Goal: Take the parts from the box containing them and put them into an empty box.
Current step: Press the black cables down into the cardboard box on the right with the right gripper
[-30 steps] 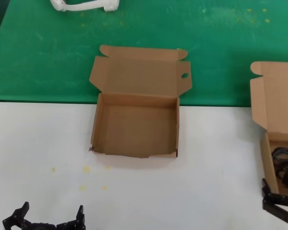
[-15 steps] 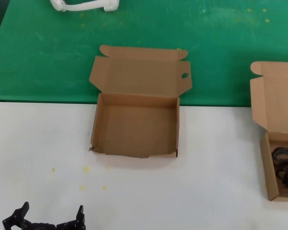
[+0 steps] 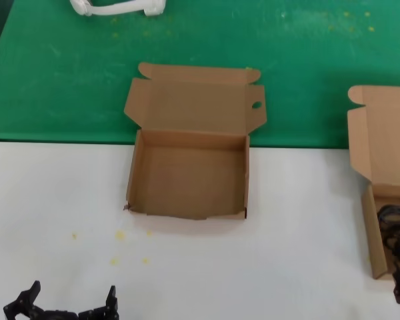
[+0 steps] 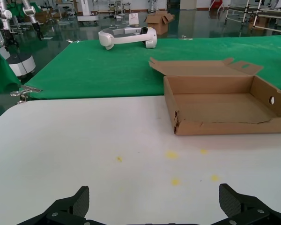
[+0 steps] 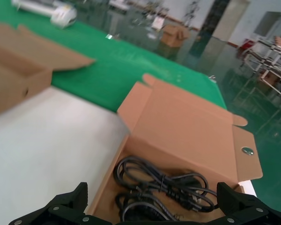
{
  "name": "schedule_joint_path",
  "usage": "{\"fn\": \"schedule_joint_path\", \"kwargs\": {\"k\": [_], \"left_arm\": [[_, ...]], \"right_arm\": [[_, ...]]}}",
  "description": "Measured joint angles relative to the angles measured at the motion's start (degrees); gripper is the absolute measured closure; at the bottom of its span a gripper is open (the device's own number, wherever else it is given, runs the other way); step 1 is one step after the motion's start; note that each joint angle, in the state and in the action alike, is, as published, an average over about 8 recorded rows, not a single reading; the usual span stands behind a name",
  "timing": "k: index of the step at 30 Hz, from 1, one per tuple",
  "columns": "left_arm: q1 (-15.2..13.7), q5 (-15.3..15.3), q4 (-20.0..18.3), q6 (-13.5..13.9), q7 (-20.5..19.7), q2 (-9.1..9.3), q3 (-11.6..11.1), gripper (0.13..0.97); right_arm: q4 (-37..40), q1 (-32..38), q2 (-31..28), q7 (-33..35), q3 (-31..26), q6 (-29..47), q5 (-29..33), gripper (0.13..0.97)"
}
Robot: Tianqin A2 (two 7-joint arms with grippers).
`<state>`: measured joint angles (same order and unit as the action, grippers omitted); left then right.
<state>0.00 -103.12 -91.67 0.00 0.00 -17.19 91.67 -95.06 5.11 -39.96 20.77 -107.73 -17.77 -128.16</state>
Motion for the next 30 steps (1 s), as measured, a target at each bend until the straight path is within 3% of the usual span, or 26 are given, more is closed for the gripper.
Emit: {"fn": "schedule_joint_path", "kwargs": {"k": [6, 11, 24, 30], "left_arm": [[0.0, 0.0, 0.0, 0.0, 0.0, 0.0, 0.0, 0.132], [0.0, 0.0, 0.0, 0.0, 0.0, 0.0, 0.0, 0.132], [0.0, 0.0, 0.0, 0.0, 0.0, 0.0, 0.0, 0.132], [0.0, 0.0, 0.0, 0.0, 0.0, 0.0, 0.0, 0.132]], "right_arm": [[2.8, 2.1, -1.1, 2.7, -3.8, -1.9, -2.1, 0.129], [4.5, 1.2, 0.4, 0.9, -2.0, -0.8, -0.6, 0.129], [4.8, -4.2, 14.6, -9.1, 20.1, 20.1, 1.9, 0.129], [6.4, -4.2, 18.9, -11.2, 26.0, 26.4, 1.5, 0.129]]}}
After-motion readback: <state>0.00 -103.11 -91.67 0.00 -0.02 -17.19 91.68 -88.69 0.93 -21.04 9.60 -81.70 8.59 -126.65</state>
